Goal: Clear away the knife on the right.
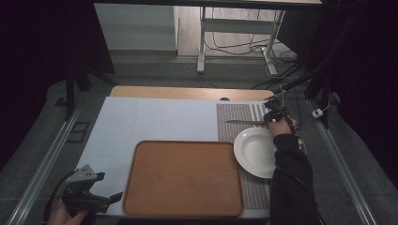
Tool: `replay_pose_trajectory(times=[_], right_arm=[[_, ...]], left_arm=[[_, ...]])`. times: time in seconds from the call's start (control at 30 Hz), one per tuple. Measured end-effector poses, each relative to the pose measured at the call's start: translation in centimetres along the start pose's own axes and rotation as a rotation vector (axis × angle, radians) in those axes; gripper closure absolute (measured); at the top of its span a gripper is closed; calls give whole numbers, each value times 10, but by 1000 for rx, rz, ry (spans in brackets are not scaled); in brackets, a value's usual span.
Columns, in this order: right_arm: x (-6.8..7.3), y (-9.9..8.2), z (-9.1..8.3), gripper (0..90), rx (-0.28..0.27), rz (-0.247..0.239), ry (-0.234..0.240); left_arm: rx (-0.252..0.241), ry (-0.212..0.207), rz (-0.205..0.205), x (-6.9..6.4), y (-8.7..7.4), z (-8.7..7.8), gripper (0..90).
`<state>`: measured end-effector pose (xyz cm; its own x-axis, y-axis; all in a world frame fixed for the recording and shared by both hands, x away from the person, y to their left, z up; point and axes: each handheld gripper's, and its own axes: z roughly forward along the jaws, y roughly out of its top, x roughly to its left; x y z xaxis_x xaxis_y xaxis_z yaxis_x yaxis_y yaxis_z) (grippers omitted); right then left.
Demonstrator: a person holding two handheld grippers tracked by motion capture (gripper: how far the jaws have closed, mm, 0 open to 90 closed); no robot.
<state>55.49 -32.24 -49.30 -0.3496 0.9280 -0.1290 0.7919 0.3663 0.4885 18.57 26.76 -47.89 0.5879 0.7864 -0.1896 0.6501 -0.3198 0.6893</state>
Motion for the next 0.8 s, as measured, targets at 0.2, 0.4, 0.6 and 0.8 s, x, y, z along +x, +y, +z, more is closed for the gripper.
replay_pose_trajectory(times=[0.2,0.4,0.6,0.8], right_arm=[[-11,-15,-8,899,15,9,33],[-14,-29,-18,899,55,-5,99],[-14,-37,-25,900,90,8,154],[-18,-29,-39,771,-31,30,122]], left_arm=[[2,1,0,0,0,0,4],[6,3,3,0,0,0,5],[8,2,7,-1,1,1,5],[7,2,7,0,1,1,5]])
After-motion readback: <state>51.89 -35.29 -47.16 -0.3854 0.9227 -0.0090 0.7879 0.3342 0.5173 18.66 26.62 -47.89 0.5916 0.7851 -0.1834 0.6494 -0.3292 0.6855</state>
